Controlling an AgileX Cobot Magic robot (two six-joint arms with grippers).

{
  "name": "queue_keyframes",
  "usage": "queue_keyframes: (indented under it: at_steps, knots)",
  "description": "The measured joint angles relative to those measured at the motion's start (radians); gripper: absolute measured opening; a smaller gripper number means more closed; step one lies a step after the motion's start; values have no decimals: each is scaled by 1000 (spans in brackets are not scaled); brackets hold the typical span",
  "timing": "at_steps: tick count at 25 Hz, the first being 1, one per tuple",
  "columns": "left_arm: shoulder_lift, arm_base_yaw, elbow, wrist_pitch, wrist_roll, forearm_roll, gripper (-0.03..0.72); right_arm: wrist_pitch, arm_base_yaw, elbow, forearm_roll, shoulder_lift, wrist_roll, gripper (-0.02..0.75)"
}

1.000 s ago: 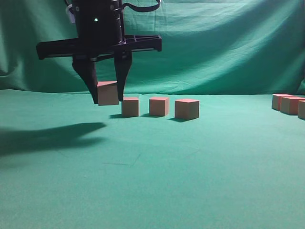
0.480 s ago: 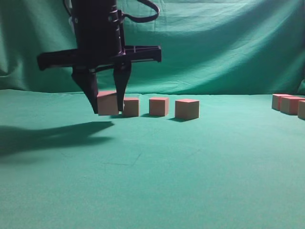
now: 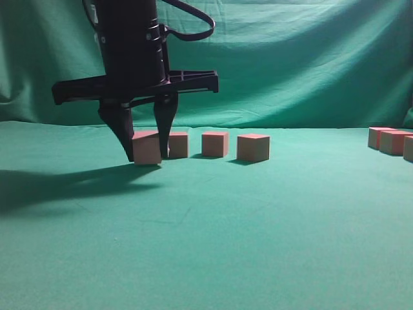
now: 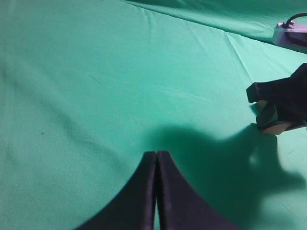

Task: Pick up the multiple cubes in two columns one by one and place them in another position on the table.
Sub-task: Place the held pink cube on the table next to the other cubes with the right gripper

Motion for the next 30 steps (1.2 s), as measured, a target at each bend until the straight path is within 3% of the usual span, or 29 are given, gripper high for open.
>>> queue_keyframes:
  at_steps: [23,30]
  knots:
    - [0,0,0,0,0,0,0,-17,-2,0,-16,1,6,267]
    - [0,0,0,0,0,0,0,-15,-2,0,-14,1,-19,527]
